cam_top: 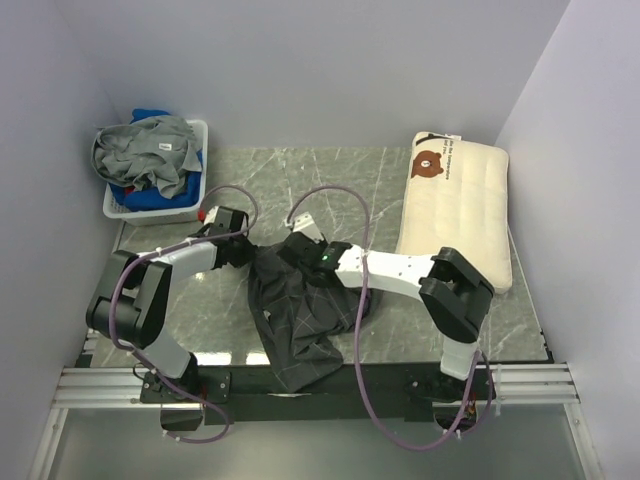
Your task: Put the pillow into the pillowcase
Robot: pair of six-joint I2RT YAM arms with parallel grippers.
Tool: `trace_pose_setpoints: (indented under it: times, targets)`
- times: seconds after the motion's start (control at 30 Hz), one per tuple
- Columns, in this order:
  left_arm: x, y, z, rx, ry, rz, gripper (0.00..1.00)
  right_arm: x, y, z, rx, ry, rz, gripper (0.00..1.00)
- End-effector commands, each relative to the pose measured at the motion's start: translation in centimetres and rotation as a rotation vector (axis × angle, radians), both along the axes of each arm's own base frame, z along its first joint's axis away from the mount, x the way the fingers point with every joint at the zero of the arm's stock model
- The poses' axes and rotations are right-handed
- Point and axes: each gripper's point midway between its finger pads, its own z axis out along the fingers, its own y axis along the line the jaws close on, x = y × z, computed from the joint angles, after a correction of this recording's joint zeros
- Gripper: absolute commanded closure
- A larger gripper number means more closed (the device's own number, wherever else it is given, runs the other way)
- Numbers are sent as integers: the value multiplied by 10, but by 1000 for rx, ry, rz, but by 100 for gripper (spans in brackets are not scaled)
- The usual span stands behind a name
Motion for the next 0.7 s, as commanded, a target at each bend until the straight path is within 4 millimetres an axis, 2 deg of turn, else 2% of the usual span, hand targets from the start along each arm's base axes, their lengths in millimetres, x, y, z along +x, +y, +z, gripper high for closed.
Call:
trace_pose_setpoints:
  times: [0.0,0.03,0.07,0.1,0.17,0.2,0.27,0.3,0.37,0.4,0.47,0.53,0.63,0.67]
  targets:
    - [19,7,39,22,-86,37,98,30,-40,41,34,-94,-177,70]
    - [16,12,43,38,-78,48,99,35,-53,43,43,-95,-210,77]
    - [19,18,57,39,-109,65,99,37,-59,49,60,-103,-230,80]
    - [25,24,71,46,-136,83,99,38,-66,64,96,-123,-246,81]
    - [26,41,93,61,-159,120,99,42,-83,79,126,-142,-284,82]
    - [32,46,112,64,-198,138,99,42,-88,97,171,-167,-289,82]
    - [32,63,137,79,-231,165,99,44,-98,111,213,-183,-296,82]
    - [39,69,161,83,-276,182,99,44,-105,125,251,-205,-301,81]
    - [36,83,185,107,-306,197,99,47,-117,132,289,-206,-313,87]
    - [38,85,206,108,-343,202,99,47,-123,139,309,-220,-319,90]
    - [31,98,228,143,-368,223,99,48,-134,150,340,-240,-339,94]
    - [26,110,261,169,-434,248,99,53,-151,162,359,-269,-389,98]
    - [12,135,302,196,-500,291,99,59,-182,196,412,-350,-464,100]
    - [8,148,313,207,-517,323,99,59,-191,209,436,-374,-481,100]
